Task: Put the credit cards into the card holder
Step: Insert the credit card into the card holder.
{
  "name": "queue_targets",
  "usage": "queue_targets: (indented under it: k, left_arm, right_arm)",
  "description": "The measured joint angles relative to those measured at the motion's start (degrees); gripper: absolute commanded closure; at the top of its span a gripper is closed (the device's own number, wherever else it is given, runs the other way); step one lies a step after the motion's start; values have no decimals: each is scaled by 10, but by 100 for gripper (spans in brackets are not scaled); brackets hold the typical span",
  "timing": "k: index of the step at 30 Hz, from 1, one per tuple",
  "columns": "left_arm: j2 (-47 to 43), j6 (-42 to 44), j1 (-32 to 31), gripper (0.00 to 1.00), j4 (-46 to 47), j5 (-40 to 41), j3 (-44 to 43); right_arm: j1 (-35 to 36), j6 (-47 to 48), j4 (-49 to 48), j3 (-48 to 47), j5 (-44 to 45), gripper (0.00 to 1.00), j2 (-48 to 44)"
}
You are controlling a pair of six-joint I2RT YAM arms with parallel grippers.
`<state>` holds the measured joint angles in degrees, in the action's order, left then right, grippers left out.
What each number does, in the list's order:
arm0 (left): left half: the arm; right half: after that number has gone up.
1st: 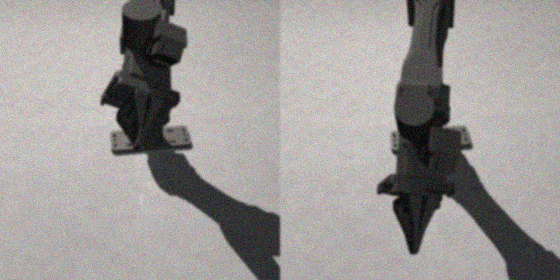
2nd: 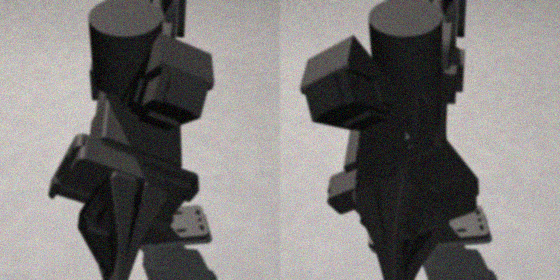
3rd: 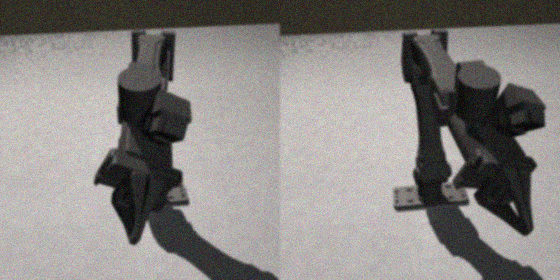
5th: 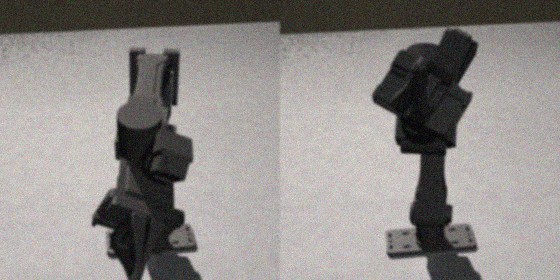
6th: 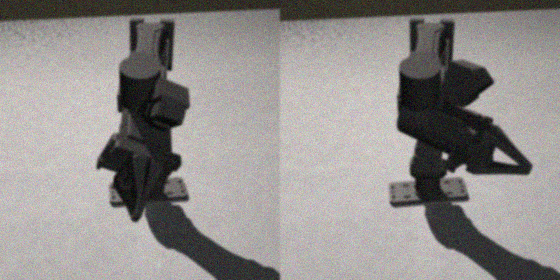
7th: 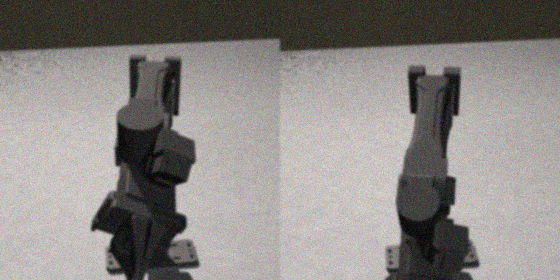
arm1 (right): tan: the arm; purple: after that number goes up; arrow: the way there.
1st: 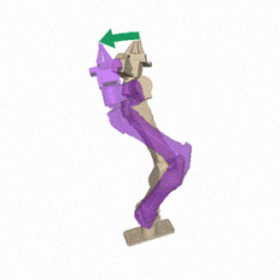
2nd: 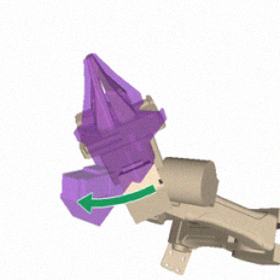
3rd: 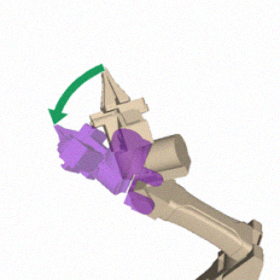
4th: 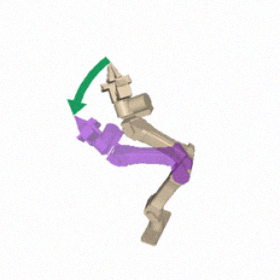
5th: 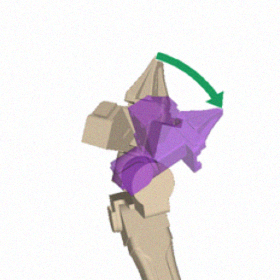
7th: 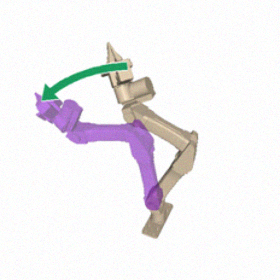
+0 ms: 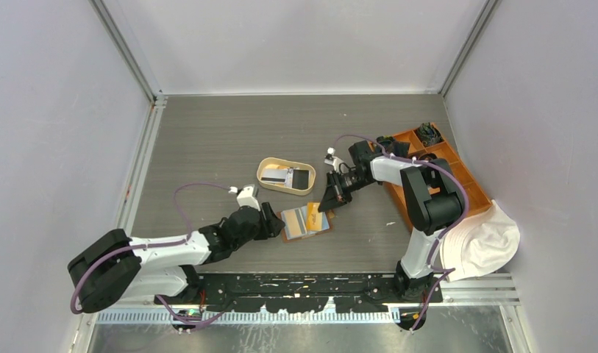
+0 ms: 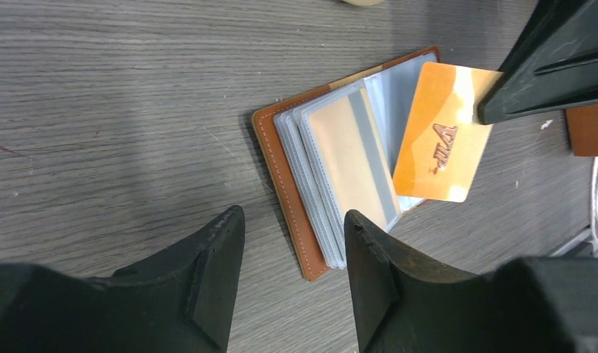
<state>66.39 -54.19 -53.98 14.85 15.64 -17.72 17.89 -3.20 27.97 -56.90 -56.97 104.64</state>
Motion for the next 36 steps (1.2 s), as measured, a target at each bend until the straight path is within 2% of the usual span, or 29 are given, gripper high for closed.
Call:
queue_targets:
  k: [8, 15, 26, 36]
  left_arm:
    - [57, 1, 0, 48, -8, 0, -23]
    - [60, 6, 0, 49, -19, 0, -32]
    - [37, 16, 0, 50, -37, 0, -32]
    - [81, 21, 0, 56, -55, 0, -61]
  right_arm:
    - [-1, -40, -27, 4, -23, 99, 0]
    - [-1, -78, -53, 16, -24, 99, 0]
    - [-1, -83, -59, 18, 12, 99, -3]
    - [1, -79, -52, 18, 14, 99, 5]
